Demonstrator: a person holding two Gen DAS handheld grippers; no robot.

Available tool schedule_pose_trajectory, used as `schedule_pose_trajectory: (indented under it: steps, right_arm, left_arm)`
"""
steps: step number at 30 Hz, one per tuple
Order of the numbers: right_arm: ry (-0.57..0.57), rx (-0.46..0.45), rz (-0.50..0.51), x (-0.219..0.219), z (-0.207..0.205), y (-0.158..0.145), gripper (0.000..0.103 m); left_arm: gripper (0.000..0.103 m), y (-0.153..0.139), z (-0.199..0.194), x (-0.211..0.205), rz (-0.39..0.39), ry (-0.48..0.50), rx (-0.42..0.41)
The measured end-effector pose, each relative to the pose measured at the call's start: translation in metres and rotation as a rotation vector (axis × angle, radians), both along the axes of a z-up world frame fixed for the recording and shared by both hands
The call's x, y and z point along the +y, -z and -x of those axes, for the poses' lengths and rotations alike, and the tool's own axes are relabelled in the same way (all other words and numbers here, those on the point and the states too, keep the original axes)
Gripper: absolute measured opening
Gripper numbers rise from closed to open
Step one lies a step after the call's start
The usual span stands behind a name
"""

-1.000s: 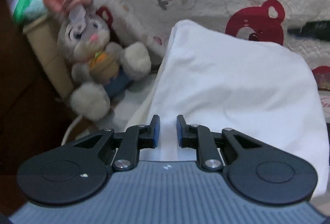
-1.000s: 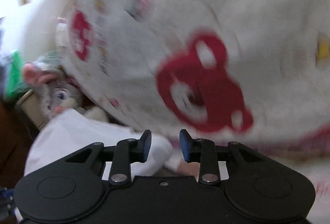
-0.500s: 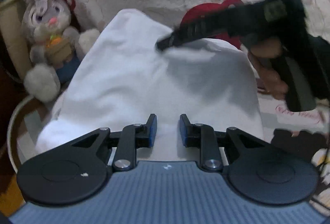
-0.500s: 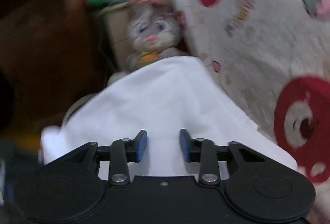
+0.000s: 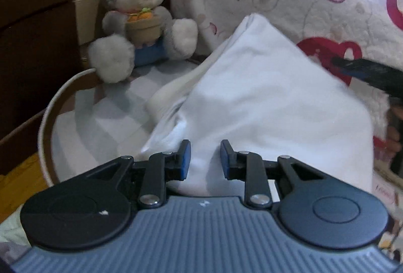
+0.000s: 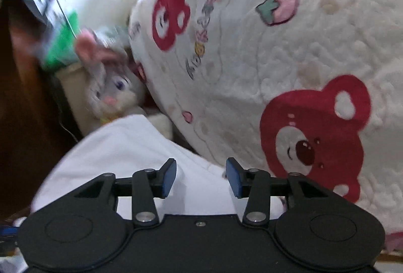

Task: Fold clothes
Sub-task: 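Lower the folded T-shirt onto the clothes stack and open both grippers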

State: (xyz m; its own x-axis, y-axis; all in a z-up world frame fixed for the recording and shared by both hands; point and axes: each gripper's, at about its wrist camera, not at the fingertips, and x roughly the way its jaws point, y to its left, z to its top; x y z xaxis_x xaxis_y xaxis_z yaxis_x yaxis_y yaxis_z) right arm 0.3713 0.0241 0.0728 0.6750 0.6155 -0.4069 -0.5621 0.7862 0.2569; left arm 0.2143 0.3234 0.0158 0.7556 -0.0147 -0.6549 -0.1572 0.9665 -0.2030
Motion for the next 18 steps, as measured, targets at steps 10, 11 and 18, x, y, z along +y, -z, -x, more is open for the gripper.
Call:
schedule_pose_trajectory:
  steps: [10,11,18]
  right_arm:
    - [0.01,0.006,-0.119,-0.078,0.079,0.026,0.051]
    - [-0.004,0.008,-0.113,-0.084,0.086,0.029,0.052]
    - [-0.011,0.068,-0.202,-0.16,0.137,0.053,0.052]
  left_arm:
    - [0.044,0.009,0.035,-0.025,-0.135,-0.126,0.069]
    - [0.044,0.009,0.04,-0.029,-0.133,-0.146,0.077]
    - [0.059,0.002,0.093,-0.109,-0.103,-0.193,0.045]
